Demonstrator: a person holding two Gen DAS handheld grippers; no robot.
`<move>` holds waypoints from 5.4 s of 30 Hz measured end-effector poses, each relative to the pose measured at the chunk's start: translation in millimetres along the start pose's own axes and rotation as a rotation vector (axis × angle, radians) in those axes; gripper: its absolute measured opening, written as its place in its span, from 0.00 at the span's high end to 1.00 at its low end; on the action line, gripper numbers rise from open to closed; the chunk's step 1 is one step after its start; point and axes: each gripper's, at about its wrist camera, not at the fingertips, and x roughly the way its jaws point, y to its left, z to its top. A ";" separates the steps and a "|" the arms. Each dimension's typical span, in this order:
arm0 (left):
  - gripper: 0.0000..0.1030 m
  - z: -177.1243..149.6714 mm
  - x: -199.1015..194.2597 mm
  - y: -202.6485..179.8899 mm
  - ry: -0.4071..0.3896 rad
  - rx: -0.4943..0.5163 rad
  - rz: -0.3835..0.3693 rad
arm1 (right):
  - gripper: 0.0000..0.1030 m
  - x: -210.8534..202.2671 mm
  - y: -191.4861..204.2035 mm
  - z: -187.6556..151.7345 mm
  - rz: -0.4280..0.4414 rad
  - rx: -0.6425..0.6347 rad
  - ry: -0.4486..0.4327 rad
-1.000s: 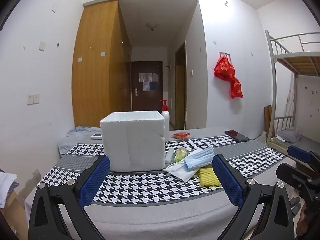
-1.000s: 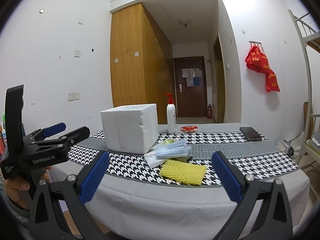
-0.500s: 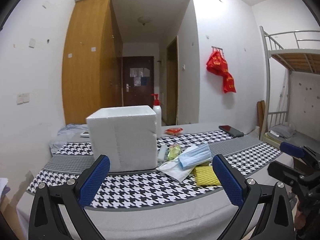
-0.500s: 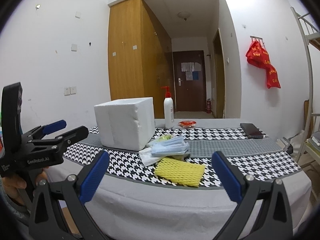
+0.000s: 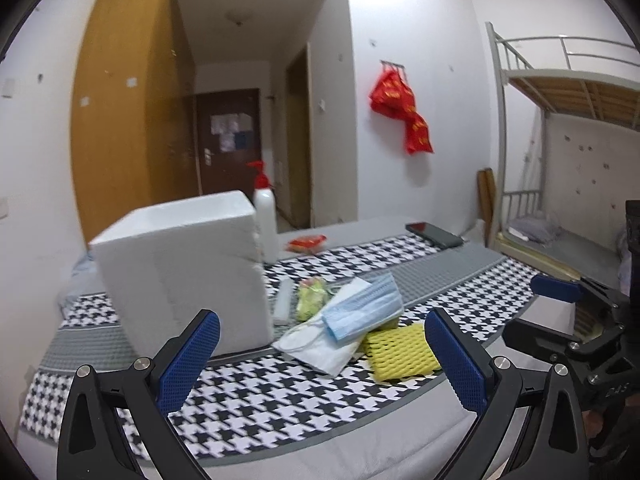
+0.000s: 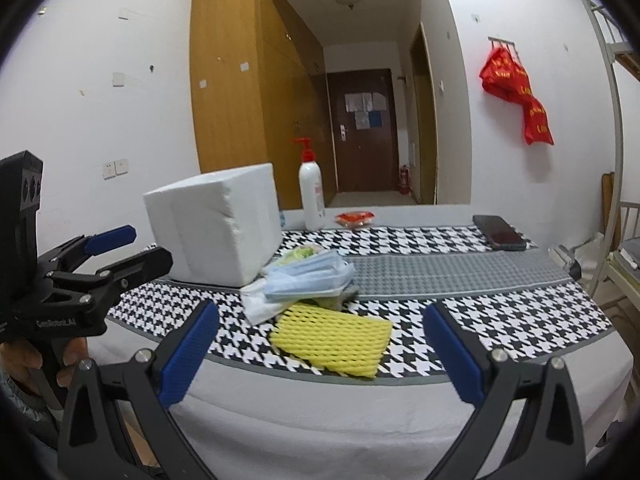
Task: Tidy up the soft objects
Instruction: 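Lower the left tool onto the blue face mask and close it, then close the right tool on the yellow foam net while the left tool lifts the mask, then carry the mask and the yellow net with both tools over the open foam box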
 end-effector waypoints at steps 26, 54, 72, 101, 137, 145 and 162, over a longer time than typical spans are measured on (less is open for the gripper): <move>0.22 14.0 125.8 -7.7 0.342 0.200 -0.312 | 0.00 60.0 -28.2 2.9 -0.035 0.057 0.129; 0.86 -10.3 149.3 5.1 0.387 0.183 -0.492 | 0.00 79.1 -35.3 -1.3 0.000 0.070 0.207; 0.87 -4.5 140.3 13.0 0.325 0.137 -0.507 | 0.42 100.2 -6.9 -21.6 0.003 -0.058 0.355; 0.87 9.9 112.0 21.3 0.196 0.119 -0.507 | 0.82 85.8 0.4 3.1 -0.027 -0.080 0.320; 0.87 65.1 8.6 47.1 -0.105 -0.004 -0.100 | 0.82 29.0 -5.4 82.4 0.093 0.001 -0.073; 0.87 63.9 -21.8 80.5 -0.120 -0.072 0.096 | 0.82 42.7 25.6 96.4 0.221 -0.047 -0.093; 0.87 61.7 -48.6 123.4 -0.110 -0.128 0.257 | 0.82 72.8 83.6 127.3 0.355 -0.146 -0.082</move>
